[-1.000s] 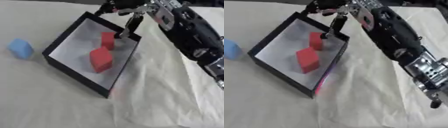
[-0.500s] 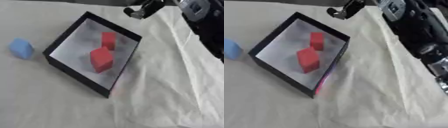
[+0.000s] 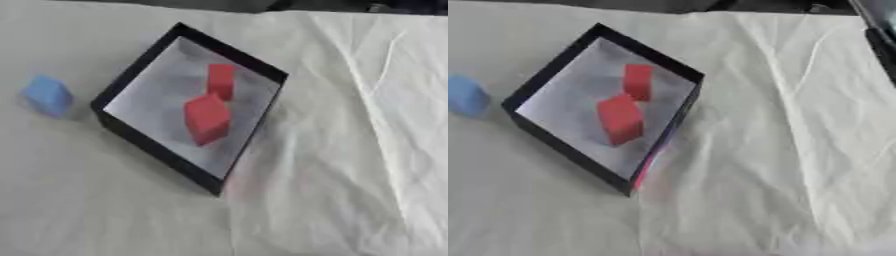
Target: Pick up objects on the table and place them in the box.
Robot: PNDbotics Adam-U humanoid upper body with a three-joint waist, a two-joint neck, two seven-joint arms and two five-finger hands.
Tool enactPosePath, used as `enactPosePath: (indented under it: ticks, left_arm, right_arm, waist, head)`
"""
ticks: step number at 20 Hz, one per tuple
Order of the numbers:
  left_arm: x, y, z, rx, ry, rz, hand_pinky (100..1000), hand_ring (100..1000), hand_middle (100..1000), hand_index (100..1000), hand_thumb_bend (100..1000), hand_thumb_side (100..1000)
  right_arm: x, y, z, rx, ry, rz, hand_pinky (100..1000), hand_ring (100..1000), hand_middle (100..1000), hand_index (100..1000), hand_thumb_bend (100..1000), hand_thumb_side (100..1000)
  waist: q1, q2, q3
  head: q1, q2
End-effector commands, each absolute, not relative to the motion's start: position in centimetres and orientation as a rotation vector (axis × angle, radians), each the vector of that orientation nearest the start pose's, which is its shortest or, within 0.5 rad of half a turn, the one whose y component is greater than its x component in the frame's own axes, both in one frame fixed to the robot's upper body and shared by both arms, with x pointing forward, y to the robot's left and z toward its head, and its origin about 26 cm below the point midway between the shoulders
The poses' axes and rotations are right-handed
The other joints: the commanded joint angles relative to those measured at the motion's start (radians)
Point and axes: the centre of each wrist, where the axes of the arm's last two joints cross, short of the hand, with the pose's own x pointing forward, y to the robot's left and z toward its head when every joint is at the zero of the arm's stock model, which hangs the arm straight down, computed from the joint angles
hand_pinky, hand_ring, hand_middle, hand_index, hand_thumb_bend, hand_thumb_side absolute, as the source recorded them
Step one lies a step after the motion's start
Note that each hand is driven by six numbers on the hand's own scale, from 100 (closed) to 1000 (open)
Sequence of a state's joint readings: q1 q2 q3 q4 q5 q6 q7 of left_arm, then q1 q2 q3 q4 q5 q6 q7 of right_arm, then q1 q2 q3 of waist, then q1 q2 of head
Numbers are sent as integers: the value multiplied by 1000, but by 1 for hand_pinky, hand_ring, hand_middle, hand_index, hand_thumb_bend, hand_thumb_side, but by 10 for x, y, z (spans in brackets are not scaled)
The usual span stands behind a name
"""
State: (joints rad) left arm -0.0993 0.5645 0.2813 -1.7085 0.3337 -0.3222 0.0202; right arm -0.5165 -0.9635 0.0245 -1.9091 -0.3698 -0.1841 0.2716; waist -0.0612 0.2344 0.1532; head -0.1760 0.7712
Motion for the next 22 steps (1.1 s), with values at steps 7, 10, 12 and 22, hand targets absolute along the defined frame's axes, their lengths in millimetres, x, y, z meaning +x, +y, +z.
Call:
enactPosePath:
  ticks: [7,10,12,22]
  left_arm:
    - [293,431,199,462,-2319,-394,867,924,819,794,100,557]
    - [297,440,223,533,-2317,-585,865,923,834,811,100,486]
    - [301,449,240,598,-2257,-791,865,929,848,834,100,401]
    - [324,466,303,723,-1756,-1717,877,926,842,862,306,100]
  right_arm:
    - [273,-363,295,62,-2384,726,968,733,693,862,100,520]
    - [269,-372,279,61,-2378,592,965,715,675,851,100,523]
    - [267,-377,271,59,-2369,532,965,709,669,847,100,524]
    - [264,-382,258,19,-2307,450,964,689,649,829,100,527]
  waist:
    - [34,-35,-6]
    - [39,-33,-7]
    - [42,-33,-8]
    - [47,-34,-24]
  head:
    - [33,-1]
    - [40,-1]
    - [42,-1]
    - [55,-1]
